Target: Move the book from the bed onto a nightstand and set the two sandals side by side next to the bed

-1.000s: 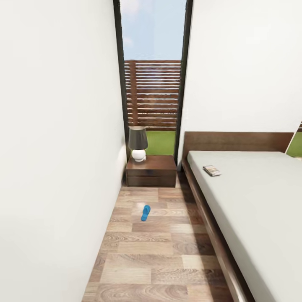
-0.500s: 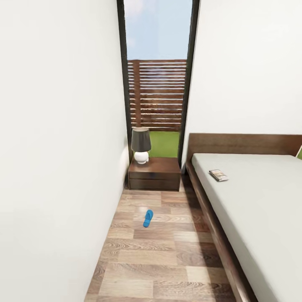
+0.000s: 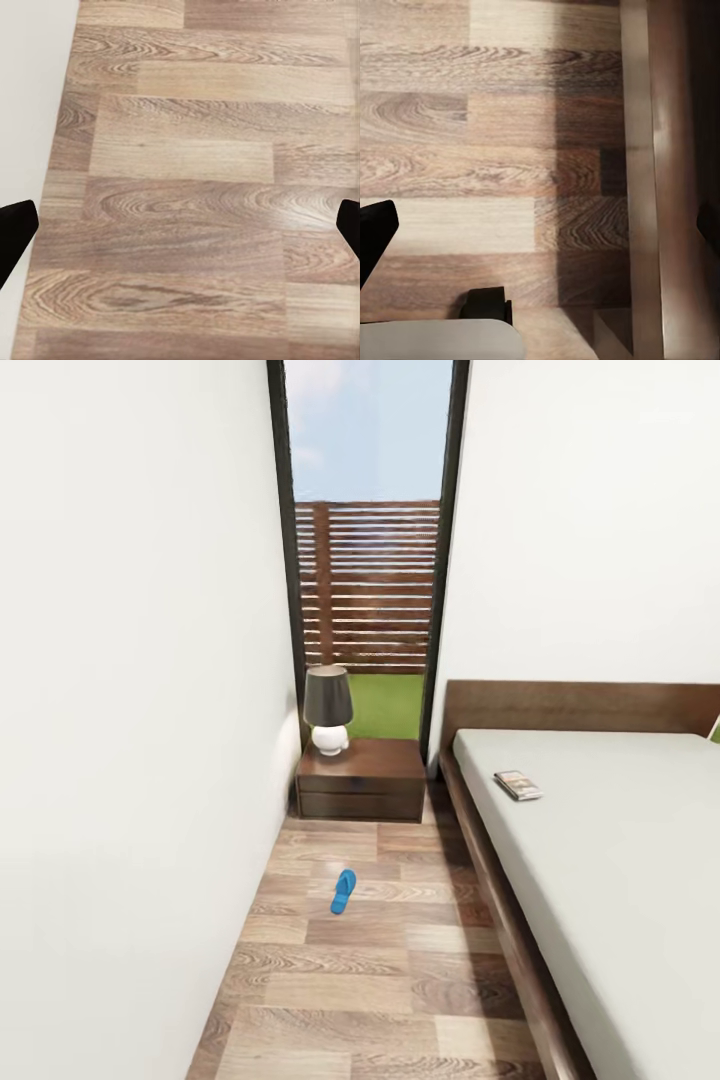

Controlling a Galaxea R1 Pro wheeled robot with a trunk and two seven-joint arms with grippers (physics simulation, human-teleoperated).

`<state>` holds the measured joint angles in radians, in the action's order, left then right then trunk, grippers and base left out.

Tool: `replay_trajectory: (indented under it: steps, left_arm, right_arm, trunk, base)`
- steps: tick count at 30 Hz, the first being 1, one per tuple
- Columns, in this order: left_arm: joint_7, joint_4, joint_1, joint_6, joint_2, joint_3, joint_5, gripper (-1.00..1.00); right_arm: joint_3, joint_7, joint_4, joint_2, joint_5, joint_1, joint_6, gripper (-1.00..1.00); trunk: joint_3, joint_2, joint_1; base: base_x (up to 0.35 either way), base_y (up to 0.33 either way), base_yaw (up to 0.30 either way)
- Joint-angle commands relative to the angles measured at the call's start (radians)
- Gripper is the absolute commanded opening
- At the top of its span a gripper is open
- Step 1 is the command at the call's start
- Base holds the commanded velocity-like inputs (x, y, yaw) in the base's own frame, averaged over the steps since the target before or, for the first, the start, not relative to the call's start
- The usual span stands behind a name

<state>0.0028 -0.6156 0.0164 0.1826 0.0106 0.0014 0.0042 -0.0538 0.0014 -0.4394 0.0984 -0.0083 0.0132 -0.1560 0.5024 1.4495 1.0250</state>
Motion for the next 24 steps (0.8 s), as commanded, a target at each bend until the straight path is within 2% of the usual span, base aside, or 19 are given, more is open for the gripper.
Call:
replay_trajectory:
  steps: [1,10,24]
  left_arm:
    - [0.000,0.000,0.000,0.003,0.000,0.000,0.000,1.00]
    - [0.001,0.000,0.000,0.003,-0.001,0.000,0.000,1.00]
    - [0.000,0.000,0.000,0.003,-0.001,0.000,0.000,1.00]
  right_arm:
    - [-0.001,0.000,0.001,0.000,-0.001,0.001,-0.003,1.00]
    - [-0.001,0.000,0.001,0.000,-0.001,0.001,-0.004,1.00]
    - [-0.001,0.000,0.001,0.000,-0.001,0.001,-0.004,1.00]
  trunk:
    - [0.001,0.000,0.000]
    - [0.001,0.000,0.000]
    - [0.001,0.000,0.000]
  base:
    - [0.027,-0.020,0.000]
    - [0.020,-0.004,0.000]
    - [0.279,0.000,0.000]
